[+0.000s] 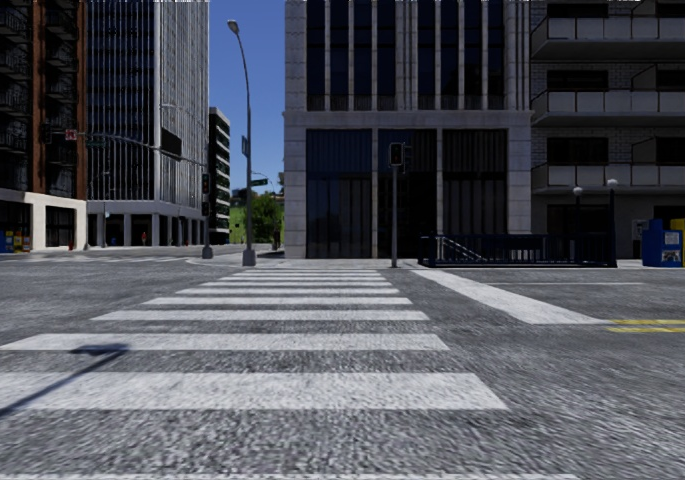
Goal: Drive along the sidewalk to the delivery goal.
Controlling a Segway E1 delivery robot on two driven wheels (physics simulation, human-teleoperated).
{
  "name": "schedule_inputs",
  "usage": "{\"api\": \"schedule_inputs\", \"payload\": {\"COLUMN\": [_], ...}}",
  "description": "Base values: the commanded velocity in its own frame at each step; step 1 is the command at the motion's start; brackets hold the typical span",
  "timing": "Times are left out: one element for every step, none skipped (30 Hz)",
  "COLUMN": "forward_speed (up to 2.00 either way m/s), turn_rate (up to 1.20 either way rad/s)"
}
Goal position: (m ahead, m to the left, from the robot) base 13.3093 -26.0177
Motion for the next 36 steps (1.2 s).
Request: {"api": "schedule_inputs", "payload": {"forward_speed": [2.00,2.00,2.00,2.00,2.00,2.00,2.00,2.00,2.00,2.00,2.00,2.00,2.00,2.00,2.00,2.00,2.00,2.00,2.00,2.00,2.00,2.00,2.00,2.00,2.00,2.00,2.00,2.00,2.00,2.00,2.00,2.00,2.00,2.00,2.00,2.00], "turn_rate": [0.00,0.00,0.00,0.00,0.00,0.00,0.00,0.00,0.00,0.00,0.00,0.00,0.00,0.00,0.00,0.00,0.00,0.00,0.00,0.00,0.00,0.00,0.00,0.00,0.00,0.00,0.00,0.00,0.00,0.00,0.00,0.00,0.00,0.00,0.00,0.00]}}
